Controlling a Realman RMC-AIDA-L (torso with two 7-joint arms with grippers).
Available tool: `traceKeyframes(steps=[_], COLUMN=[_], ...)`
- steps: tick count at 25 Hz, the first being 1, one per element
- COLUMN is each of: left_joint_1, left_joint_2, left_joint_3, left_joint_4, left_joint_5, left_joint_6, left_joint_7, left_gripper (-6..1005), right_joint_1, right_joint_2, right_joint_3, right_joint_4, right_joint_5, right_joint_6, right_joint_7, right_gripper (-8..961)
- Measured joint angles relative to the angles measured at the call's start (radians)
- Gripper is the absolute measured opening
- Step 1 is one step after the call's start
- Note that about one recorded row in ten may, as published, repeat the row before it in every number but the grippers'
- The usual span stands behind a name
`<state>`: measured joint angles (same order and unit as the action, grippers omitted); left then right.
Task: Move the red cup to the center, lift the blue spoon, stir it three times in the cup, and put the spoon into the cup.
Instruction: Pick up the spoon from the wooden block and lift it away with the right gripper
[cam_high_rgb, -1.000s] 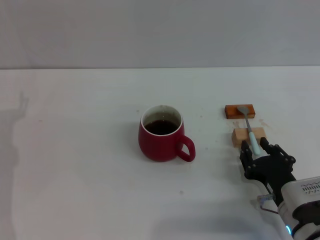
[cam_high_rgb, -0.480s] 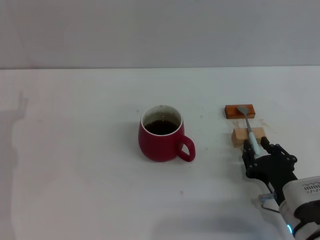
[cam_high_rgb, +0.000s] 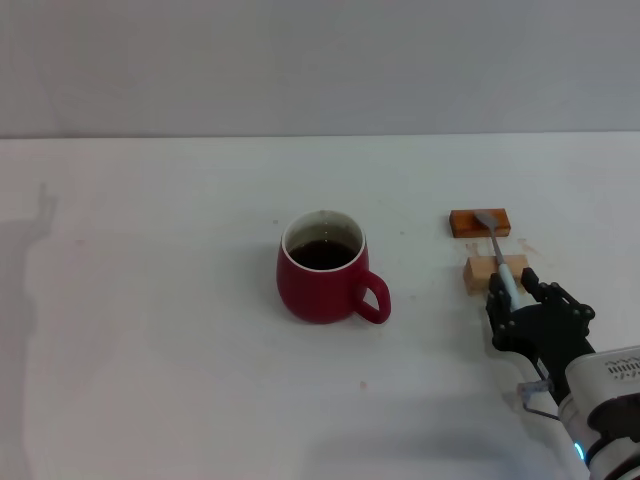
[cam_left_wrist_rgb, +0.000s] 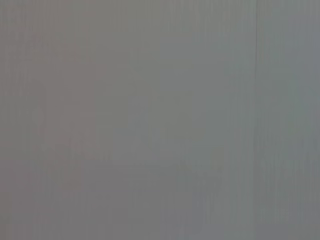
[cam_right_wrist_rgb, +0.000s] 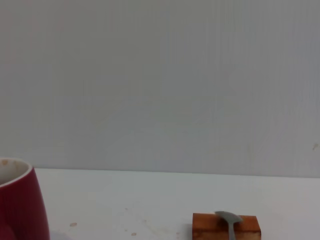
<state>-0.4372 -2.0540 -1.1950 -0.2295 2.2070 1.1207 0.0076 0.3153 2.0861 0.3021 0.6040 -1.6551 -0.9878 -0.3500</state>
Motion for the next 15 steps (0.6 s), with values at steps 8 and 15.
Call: traceKeyframes(steps=[8,15], left_joint_1=[0.002,0.002], left_joint_2=[0.0,-0.001], left_joint_3=[0.0,0.0], left_joint_4=[-0.001,-0.001], left_joint_5=[-0.003,-0.006], left_joint_6=[0.005,0.005], left_joint_7=[-0.001,-0.002], left_gripper=[859,859], right_joint_1=[0.002,-0.001], right_joint_2=[-0.003,-0.003], right_joint_3=[0.001,0.004], right_joint_4=[-0.003,-0.005], right_joint_5=[0.0,0.0], right_joint_6=[0.006,0.009], right_joint_7=[0.008,0.008], right_gripper=[344,337])
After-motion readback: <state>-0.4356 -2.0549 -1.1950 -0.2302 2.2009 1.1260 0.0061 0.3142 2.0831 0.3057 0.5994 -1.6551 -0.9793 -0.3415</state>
